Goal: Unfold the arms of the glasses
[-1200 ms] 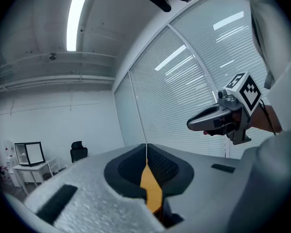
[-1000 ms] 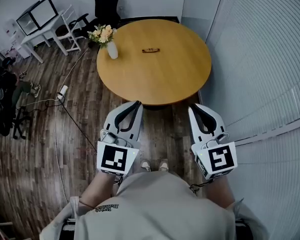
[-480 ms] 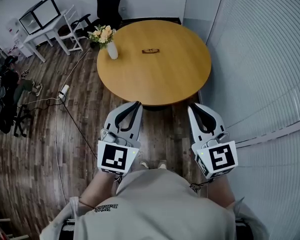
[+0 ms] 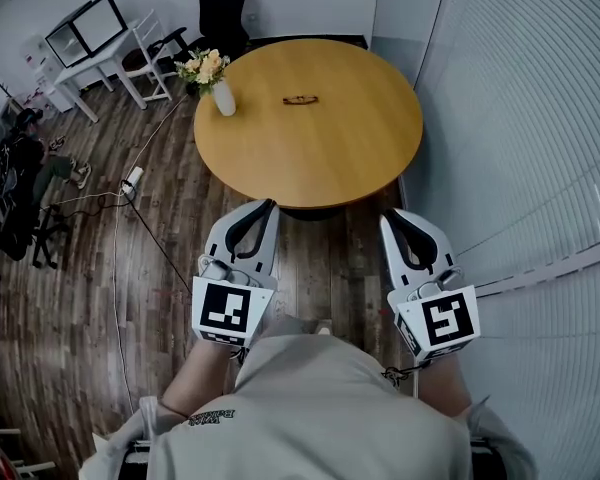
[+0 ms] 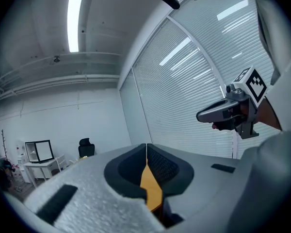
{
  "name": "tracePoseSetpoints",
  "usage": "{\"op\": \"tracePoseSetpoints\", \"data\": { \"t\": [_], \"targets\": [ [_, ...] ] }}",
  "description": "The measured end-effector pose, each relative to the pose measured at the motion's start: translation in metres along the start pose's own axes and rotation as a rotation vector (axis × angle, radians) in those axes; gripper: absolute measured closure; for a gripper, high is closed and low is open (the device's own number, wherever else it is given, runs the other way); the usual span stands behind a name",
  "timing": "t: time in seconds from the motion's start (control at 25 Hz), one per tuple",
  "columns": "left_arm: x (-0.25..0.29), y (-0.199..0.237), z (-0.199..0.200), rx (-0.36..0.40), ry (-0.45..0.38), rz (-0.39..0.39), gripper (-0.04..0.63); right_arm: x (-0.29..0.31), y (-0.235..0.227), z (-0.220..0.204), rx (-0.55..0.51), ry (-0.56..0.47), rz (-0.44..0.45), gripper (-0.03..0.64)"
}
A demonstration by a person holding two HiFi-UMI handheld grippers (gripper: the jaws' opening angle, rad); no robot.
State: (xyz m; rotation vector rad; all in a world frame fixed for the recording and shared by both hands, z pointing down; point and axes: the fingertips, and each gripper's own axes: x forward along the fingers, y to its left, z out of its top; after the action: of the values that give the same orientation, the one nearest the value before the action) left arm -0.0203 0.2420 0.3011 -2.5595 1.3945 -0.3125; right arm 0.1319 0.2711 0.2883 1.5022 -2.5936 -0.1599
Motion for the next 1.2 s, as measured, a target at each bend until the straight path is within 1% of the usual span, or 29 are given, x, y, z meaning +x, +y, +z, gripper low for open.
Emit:
{"op": "tracePoseSetpoints", "data": {
  "t": [0.08, 0.28, 0.44, 0.6, 0.72, 0.92, 1.04, 1.2],
  "targets": [
    [-0.001, -0.006, -0.001, -0.009, 0.002, 0.0, 0.568, -0.003, -0.001, -0.007, 0.012, 0.002, 0.005, 0.58],
    [-0.003, -0.012, -0.005, 0.007, 0.023, -0.007, 0.568, -0.007, 0.004, -0.014, 0.033, 0.008, 0.023, 0.58],
    [0.001, -0.009, -0.005, -0.004, 0.028, -0.002, 0.568, -0.003, 0.001, -0.016, 0.036, 0.014, 0.019, 0.58],
    [0.012, -0.004, -0.012, 0.015, 0.026, -0.012, 0.568, 0.005, -0.006, -0.019, 0.034, 0.016, 0.008, 0.58],
    [0.026, 0.003, -0.018, -0.001, 0.03, -0.024, 0.568, 0.019, -0.013, -0.018, 0.028, 0.013, -0.001, 0.58],
    [0.051, 0.019, -0.026, 0.03, 0.039, -0.022, 0.568, 0.046, -0.023, -0.021, 0.027, 0.022, 0.012, 0.58],
    [0.064, 0.028, -0.029, 0.016, 0.039, -0.04, 0.568, 0.063, -0.029, -0.02, 0.051, 0.024, 0.018, 0.58],
    [0.086, 0.048, -0.025, -0.017, 0.019, -0.058, 0.568, 0.093, -0.038, -0.022, 0.038, 0.043, 0.014, 0.58]
  ]
}}
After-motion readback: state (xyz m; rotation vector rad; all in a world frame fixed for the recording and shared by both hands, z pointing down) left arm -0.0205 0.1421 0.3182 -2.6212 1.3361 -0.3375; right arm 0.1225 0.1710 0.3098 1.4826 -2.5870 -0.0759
